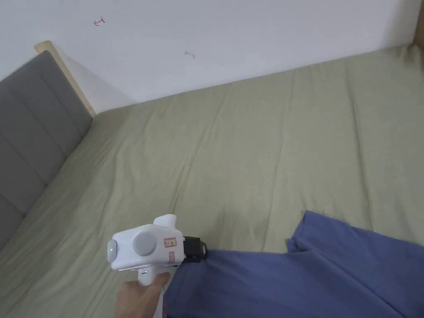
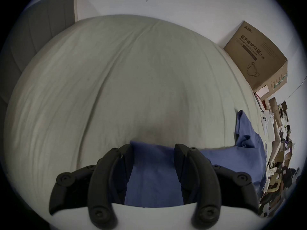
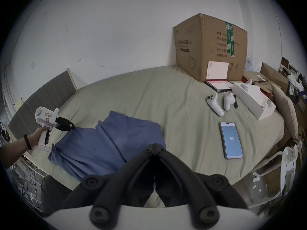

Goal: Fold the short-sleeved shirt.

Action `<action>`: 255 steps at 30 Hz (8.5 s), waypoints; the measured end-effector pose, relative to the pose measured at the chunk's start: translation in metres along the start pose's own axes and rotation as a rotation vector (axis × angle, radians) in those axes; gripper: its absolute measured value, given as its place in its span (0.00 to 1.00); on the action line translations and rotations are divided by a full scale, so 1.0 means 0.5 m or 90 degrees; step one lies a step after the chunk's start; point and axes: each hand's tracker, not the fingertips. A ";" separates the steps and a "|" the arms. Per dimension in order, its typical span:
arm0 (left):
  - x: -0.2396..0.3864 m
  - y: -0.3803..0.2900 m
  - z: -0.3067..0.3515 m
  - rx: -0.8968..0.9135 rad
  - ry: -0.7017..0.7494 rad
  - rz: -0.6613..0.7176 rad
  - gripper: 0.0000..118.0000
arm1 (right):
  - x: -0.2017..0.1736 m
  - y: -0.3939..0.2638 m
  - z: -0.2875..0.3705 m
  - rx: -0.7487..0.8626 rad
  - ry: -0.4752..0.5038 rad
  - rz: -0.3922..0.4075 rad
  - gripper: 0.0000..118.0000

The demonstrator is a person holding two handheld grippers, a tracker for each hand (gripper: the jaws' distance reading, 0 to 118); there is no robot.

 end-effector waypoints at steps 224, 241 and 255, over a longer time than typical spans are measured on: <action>0.125 0.040 0.723 0.495 -0.052 -0.075 0.04 | 0.023 0.717 0.027 0.248 0.072 0.111 0.02; 0.165 0.380 0.832 0.589 0.047 -0.089 0.04 | -0.143 1.010 -0.076 0.317 0.014 0.127 0.02; 0.151 0.557 0.731 0.580 0.093 -0.084 0.04 | -0.229 1.123 -0.205 0.335 -0.034 0.154 0.02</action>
